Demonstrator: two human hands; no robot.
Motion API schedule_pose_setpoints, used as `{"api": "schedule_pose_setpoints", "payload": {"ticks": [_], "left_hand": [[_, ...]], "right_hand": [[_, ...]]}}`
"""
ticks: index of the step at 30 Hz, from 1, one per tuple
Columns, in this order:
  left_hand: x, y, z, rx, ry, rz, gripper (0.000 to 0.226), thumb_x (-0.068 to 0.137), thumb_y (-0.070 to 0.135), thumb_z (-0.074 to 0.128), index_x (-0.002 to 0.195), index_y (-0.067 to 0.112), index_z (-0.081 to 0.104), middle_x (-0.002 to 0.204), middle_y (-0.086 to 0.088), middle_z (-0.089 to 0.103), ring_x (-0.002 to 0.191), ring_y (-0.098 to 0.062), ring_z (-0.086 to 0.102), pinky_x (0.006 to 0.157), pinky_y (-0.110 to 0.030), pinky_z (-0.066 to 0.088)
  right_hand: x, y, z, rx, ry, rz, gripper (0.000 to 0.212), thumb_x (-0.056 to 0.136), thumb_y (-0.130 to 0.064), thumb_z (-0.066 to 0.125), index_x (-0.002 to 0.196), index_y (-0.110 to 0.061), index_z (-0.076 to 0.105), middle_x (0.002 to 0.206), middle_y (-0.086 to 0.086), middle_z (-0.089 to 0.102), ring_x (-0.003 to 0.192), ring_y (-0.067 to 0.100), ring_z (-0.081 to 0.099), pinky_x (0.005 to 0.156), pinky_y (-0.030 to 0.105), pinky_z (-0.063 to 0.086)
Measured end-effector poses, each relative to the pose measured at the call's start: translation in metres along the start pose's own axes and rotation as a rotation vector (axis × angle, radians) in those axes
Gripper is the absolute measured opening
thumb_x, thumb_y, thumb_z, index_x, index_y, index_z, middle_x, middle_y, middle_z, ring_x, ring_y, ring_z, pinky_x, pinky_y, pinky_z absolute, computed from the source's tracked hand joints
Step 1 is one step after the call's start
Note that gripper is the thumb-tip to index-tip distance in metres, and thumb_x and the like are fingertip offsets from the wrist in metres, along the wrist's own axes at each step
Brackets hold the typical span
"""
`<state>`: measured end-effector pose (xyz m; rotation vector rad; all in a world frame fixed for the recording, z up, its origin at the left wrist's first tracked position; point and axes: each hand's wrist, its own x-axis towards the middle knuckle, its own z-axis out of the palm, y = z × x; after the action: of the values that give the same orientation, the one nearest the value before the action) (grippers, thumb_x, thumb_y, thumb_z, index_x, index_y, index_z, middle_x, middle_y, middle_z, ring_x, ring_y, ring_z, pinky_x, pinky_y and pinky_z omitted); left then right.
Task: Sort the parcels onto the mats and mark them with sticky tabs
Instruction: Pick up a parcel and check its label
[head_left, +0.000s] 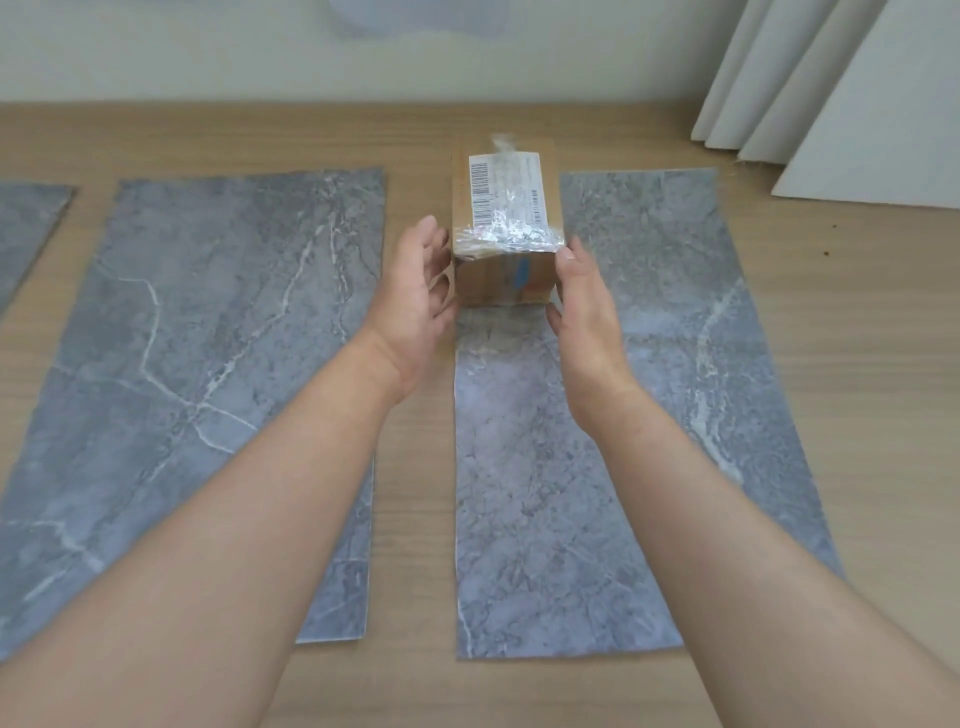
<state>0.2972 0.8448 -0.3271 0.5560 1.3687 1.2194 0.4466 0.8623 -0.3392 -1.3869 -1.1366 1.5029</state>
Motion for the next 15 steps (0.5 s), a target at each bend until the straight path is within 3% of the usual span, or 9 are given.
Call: {"api": "schedule_pose_setpoints", "payload": {"ticks": [3,11,15], "left_hand": [[-0.015,0.000,-0.003,0.012,0.030,-0.005,0.066,0.101,0.056,0.032,0.159,0.025,0.023,0.166,0.000,0.019,0.153,-0.020,0.017,0.123,-0.042,0.023],[-0.110,0.033,0.009,0.062,0.046,0.028,0.066,0.100,0.055,0.036,0.158,0.024,0.026,0.166,0.001,0.022,0.152,-0.019,0.020,0.122,-0.040,0.026],[-0.178,0.060,0.021,0.092,0.026,0.075,0.088,0.079,0.064,0.043,0.157,0.026,0.029,0.164,0.003,0.026,0.151,-0.018,0.024,0.121,-0.039,0.028]], "right_hand": [[-0.015,-0.006,-0.012,0.026,0.018,0.000,0.059,0.107,-0.050,0.040,0.162,-0.033,0.025,0.166,-0.015,0.025,0.151,0.004,0.024,0.126,0.040,0.023],[-0.090,-0.062,-0.023,0.079,0.045,-0.014,0.053,0.107,-0.046,0.038,0.157,-0.029,0.035,0.162,-0.012,0.035,0.148,0.006,0.032,0.125,0.041,0.027],[-0.146,-0.099,-0.023,0.099,0.012,-0.071,0.052,0.108,-0.043,0.037,0.157,-0.024,0.037,0.161,-0.009,0.038,0.146,0.006,0.035,0.125,0.042,0.027]]}}
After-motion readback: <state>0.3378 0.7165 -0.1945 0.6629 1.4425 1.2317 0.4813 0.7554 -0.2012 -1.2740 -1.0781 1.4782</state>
